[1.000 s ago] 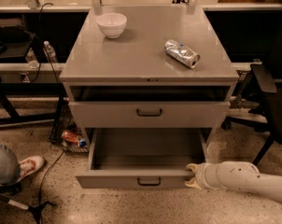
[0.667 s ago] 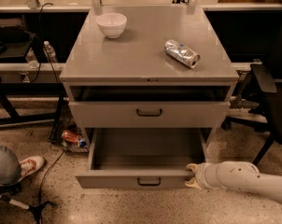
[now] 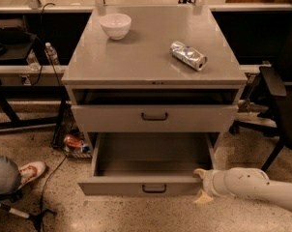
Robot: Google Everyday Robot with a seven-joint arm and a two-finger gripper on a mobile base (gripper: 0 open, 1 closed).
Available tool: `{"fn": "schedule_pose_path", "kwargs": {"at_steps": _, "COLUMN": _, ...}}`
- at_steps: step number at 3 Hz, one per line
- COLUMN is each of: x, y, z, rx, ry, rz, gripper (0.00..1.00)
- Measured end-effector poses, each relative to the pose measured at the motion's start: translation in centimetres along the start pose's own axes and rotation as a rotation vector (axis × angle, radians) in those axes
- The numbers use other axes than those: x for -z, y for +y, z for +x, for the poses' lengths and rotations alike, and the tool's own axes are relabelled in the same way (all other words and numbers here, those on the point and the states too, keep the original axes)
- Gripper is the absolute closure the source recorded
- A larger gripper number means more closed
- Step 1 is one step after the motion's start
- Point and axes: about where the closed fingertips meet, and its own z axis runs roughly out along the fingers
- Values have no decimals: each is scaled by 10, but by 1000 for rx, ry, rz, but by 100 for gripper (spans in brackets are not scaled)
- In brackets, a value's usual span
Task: Open middle drawer
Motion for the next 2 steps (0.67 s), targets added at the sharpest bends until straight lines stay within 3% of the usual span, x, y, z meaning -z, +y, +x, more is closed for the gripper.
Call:
{"fn": "schedule_pose_path", "kwargs": {"at_steps": 1, "x": 1, "y": 3, "z": 1, "rx": 16, "ry": -33, "rz": -23, "gripper": 0}}
{"fn": "schedule_pose_path", "kwargs": {"at_steps": 2, "x": 11, "y": 24, "z": 3, "rx": 49, "ry": -49, "rz": -58, "gripper": 0}}
